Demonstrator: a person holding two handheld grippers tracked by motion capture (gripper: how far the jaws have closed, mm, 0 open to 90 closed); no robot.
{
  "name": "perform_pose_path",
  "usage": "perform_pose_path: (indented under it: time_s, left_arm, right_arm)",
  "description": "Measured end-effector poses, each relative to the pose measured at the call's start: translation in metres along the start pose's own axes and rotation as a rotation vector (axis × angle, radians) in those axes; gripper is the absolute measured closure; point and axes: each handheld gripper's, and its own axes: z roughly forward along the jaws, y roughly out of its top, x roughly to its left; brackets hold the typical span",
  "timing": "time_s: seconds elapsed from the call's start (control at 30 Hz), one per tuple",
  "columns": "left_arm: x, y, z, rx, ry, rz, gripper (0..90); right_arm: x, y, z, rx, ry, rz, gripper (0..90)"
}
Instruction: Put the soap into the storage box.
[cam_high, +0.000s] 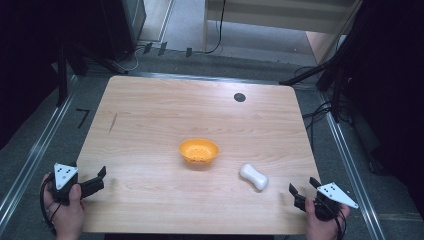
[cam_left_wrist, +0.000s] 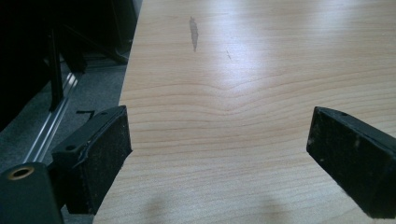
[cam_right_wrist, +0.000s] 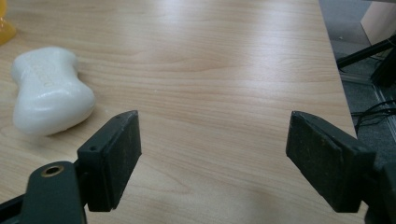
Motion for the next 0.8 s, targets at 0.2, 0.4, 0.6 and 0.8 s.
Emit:
perform_pose_path:
  time_s: [0.2,0.4,0.6,0.8]
  left_arm:
    - [0.000,0.000,0.000,-0.001,0.008,-0.003,6.7]
    - [-0.001,0.000,0.000,0.005,0.010,0.002,6.7]
    - [-0.001,0.000,0.000,0.005,0.005,0.010,6.7]
    - [-0.001,0.001,0.001,0.012,-0.001,0.012,6.7]
  right_arm:
    - [-0.001,0.006,0.005,0.074,0.049,-0.012,24.0]
    - [0.009,0.031,0.009,0.160,0.076,-0.133,24.4]
    - [0.022,0.051,0.024,0.291,0.118,-0.221,25.6]
    - [0.034,0.065,0.038,0.408,0.187,-0.262,25.9]
